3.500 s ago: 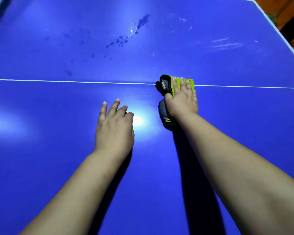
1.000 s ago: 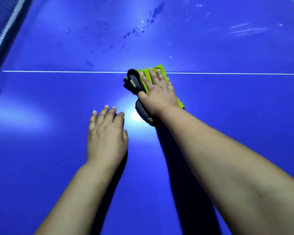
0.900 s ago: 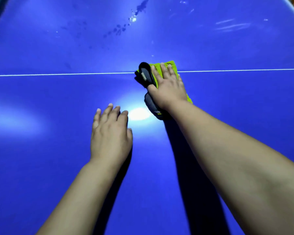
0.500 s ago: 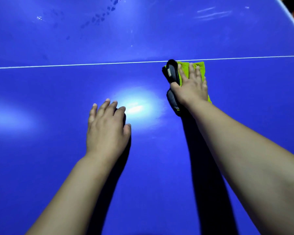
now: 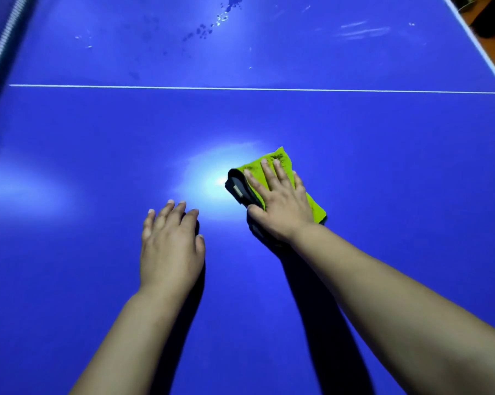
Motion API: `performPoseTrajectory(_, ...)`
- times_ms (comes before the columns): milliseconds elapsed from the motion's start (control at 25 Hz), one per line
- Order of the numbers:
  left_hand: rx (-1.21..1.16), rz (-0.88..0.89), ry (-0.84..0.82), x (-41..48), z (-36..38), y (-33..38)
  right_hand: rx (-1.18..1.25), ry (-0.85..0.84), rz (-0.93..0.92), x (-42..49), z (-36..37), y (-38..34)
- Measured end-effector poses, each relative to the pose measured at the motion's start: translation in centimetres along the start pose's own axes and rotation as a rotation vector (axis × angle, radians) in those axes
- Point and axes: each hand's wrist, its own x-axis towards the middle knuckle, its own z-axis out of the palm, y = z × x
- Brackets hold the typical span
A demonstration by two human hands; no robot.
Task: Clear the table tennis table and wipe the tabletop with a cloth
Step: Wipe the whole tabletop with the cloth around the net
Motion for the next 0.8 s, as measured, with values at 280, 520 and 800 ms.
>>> performPoseTrajectory(280,0.054,-0.027,-0.019,-12.7,-2.8,-5.1,-0.043,-0.071,-0.142,-13.4,3.7,-8.9)
performPoseTrajectory(520,0.071,0.011,-0.077,-21.9,-3.7,-6.4,-0.060,0.037,-0.317,-24.5,6.8,-13.3)
performPoseTrajectory(800,0.069,0.121,-0.056,-21.8,-3.2,-2.2,-0.043,-0.003,-0.439,-28.2,6.9,-6.9)
